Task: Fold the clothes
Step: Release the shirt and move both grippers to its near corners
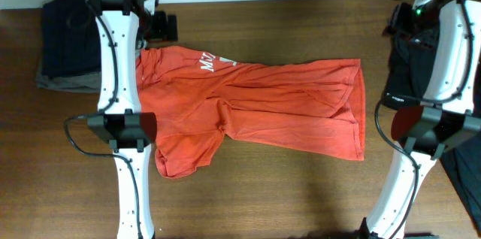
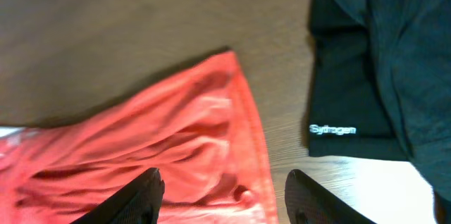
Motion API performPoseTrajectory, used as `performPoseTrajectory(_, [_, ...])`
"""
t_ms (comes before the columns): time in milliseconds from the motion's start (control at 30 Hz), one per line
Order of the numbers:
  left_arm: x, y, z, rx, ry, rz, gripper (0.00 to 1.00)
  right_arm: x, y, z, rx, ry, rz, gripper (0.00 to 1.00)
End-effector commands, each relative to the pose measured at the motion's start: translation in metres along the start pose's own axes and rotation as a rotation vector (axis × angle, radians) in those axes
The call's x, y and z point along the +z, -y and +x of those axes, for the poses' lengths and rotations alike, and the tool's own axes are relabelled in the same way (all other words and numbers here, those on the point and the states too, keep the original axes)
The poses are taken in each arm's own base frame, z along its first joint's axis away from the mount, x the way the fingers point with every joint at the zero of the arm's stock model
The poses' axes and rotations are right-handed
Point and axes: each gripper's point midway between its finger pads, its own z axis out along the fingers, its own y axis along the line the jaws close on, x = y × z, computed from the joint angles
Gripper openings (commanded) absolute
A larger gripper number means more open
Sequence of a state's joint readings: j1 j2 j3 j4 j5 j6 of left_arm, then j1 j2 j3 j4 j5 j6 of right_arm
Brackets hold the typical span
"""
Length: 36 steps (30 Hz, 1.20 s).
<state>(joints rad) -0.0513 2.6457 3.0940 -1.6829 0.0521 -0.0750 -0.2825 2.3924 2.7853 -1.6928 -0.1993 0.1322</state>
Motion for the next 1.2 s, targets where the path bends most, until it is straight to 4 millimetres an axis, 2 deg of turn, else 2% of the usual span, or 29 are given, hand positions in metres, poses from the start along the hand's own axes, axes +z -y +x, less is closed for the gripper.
performPoseTrajectory(0, [-0.057,0.024,-0.011,-0.010,0.121,0.086,0.99,-0.068,-0.035,0.006,-0.050,0.130,-0.098,0.61])
performPoseTrajectory(67, [-0.089,0.029,-0.012,-0.023,0.177,0.100,0.99,-0.100,-0.043,0.014,-0.073,0.192,-0.097,0.63])
performPoseTrajectory(100, [-0.111,0.032,-0.012,-0.016,0.217,0.109,0.99,-0.119,-0.048,0.022,-0.087,0.224,-0.100,0.69])
performPoseTrajectory(133, [-0.121,0.034,-0.012,-0.012,0.234,0.112,0.99,-0.129,-0.050,0.027,-0.094,0.239,-0.100,0.74])
performPoseTrajectory(233, [-0.173,0.038,-0.003,0.000,0.311,0.124,0.99,-0.165,-0.059,0.056,-0.152,0.279,-0.108,0.98])
performPoseTrajectory(267, [-0.186,0.039,0.003,0.002,0.323,0.125,0.99,-0.173,-0.059,0.067,-0.166,0.283,-0.108,1.00])
performPoseTrajectory(333, [-0.213,0.040,0.019,0.008,0.331,0.128,0.99,-0.184,-0.055,0.088,-0.174,0.280,-0.089,0.99])
performPoseTrajectory(400, [-0.231,0.037,0.043,0.005,0.308,0.117,0.99,-0.188,-0.044,0.110,-0.164,0.264,-0.043,0.99])
performPoseTrajectory(500, [-0.240,0.018,0.090,-0.016,0.234,0.027,0.99,-0.184,-0.035,0.141,-0.147,0.213,-0.021,0.99])
performPoseTrajectory(633, [-0.236,-0.001,0.162,-0.125,0.119,-0.040,0.99,-0.164,-0.025,0.175,-0.126,0.113,-0.015,0.99])
performPoseTrajectory(767, [-0.217,-0.006,0.212,-0.132,0.067,-0.043,0.99,-0.131,-0.015,0.197,-0.063,-0.007,0.002,0.99])
performPoseTrajectory(867, [-0.186,-0.007,0.247,-0.150,0.009,-0.030,0.99,-0.100,-0.008,0.210,-0.038,-0.102,0.013,0.99])
performPoseTrajectory(967, [-0.151,0.002,0.280,-0.172,-0.085,0.036,0.99,-0.067,-0.005,0.219,-0.023,-0.166,-0.007,0.99])
performPoseTrajectory(1067, [-0.113,0.007,0.302,-0.180,-0.155,0.077,0.99,-0.034,0.000,0.228,0.024,-0.206,-0.013,0.99])
performPoseTrajectory(1167, [-0.082,0.006,0.316,-0.189,-0.197,0.074,0.97,-0.009,0.007,0.240,0.050,-0.244,-0.003,0.99])
